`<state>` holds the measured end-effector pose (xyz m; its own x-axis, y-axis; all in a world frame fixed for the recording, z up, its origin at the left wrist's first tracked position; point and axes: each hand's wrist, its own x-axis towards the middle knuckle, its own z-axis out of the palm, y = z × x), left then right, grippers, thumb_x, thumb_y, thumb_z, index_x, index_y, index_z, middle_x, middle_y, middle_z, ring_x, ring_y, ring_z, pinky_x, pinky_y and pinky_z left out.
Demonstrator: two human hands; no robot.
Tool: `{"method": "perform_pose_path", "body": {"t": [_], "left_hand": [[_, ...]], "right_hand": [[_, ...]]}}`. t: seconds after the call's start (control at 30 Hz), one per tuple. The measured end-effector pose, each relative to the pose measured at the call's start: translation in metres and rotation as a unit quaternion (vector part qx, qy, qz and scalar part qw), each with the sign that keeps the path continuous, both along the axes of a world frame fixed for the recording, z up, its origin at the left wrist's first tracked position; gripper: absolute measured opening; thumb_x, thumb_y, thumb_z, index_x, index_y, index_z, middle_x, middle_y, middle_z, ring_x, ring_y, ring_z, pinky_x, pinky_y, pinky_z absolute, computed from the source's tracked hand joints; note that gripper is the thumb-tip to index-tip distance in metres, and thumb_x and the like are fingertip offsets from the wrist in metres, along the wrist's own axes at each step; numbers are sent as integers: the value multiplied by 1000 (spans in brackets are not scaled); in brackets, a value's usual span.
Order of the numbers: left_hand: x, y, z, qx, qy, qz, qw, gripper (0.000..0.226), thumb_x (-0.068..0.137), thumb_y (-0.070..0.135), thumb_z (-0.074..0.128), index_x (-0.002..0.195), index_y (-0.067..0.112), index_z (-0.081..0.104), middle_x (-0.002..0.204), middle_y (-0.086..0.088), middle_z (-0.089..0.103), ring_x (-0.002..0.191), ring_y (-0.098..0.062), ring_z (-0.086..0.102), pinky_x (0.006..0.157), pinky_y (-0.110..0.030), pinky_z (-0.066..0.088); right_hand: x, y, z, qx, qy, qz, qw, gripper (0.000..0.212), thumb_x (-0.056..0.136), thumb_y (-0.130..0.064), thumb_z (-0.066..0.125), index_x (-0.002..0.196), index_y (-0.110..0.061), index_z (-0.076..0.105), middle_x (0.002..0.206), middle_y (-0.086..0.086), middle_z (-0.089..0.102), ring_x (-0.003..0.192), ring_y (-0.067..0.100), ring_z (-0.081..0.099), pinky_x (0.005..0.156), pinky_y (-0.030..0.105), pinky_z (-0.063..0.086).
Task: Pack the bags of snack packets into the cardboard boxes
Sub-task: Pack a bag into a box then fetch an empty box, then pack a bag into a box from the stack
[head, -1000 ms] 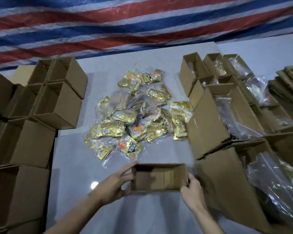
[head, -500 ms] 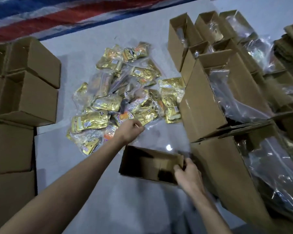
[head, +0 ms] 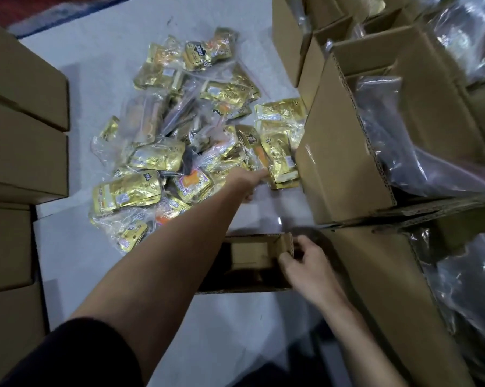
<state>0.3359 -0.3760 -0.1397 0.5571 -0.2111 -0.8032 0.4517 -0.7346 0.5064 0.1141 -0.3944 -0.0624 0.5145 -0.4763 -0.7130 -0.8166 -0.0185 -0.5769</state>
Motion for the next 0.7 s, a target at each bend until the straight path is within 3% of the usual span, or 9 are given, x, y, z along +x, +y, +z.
{"method": "perform_pose_path", "body": {"t": [0.13, 0.23, 0.3, 0.37, 0.43, 0.5, 0.63, 0.7], "left_hand": [[-1, -7, 0, -21, -4, 34, 999, 27, 86, 14, 75, 100, -8, 68, 85, -17, 68, 51, -17, 50, 42, -28, 41], [-7, -1, 4, -56, -38, 58, 996, 9, 92, 0, 58, 101, -3, 60, 93, -19, 67, 58, -19, 52, 47, -29, 41], [-10, 7, 11, -80, -77, 73, 991, 8, 95, 2, 52, 89, 7, 53, 91, -16, 59, 75, -22, 56, 65, -35, 54], [-12, 19, 23, -105, -102, 90, 985, 15, 95, 6, 49, 82, 12, 46, 89, -14, 52, 86, -23, 57, 87, -51, 56], [-13, 32, 38, -130, -125, 110, 977, 11, 94, 9, 46, 84, 12, 44, 86, -12, 48, 84, -22, 57, 82, -55, 57], [-12, 45, 54, -146, -151, 133, 969, 11, 95, 10, 44, 84, 12, 43, 80, -9, 47, 75, -20, 57, 66, -45, 62], [-12, 78, 85, -146, -241, 91, 955, 14, 95, 11, 45, 81, 13, 43, 80, -11, 50, 77, -24, 55, 76, -54, 56], [-13, 98, 99, -148, -270, 46, 950, 5, 96, 10, 45, 92, 11, 48, 87, -18, 57, 75, -29, 60, 70, -55, 55]], "right_hand": [[-4, 0, -7, 0, -14, 2, 1000, 7, 88, -28, 61, 92, -33, 59, 83, -11, 69, 80, 5, 65, 63, 24, 46], [-7, 1, -8, 8, -15, -8, 1000, 7, 89, -28, 62, 94, -34, 60, 84, -10, 71, 81, 4, 66, 65, 23, 47], [-10, 3, -8, 2, -16, -9, 1000, 9, 88, -28, 61, 95, -32, 60, 86, -10, 71, 84, 5, 66, 67, 23, 48], [-12, 4, -7, -8, -18, -10, 1000, 10, 88, -27, 61, 97, -29, 59, 88, -11, 69, 85, 4, 63, 67, 23, 45], [-14, 7, -6, -17, -22, -6, 1000, 10, 89, -26, 61, 97, -29, 58, 88, -15, 65, 84, 1, 59, 65, 18, 41], [-15, 10, -5, -23, -24, -3, 999, 10, 89, -25, 61, 97, -28, 57, 89, -17, 63, 86, 7, 59, 68, 23, 42], [-17, 19, -3, -21, -16, -3, 1000, 15, 89, -23, 62, 104, -26, 59, 95, -7, 68, 96, 18, 63, 86, 32, 48], [-20, 23, -1, -16, -22, -10, 1000, 14, 89, -21, 61, 102, -25, 59, 96, -5, 68, 96, 19, 64, 87, 35, 51]]}}
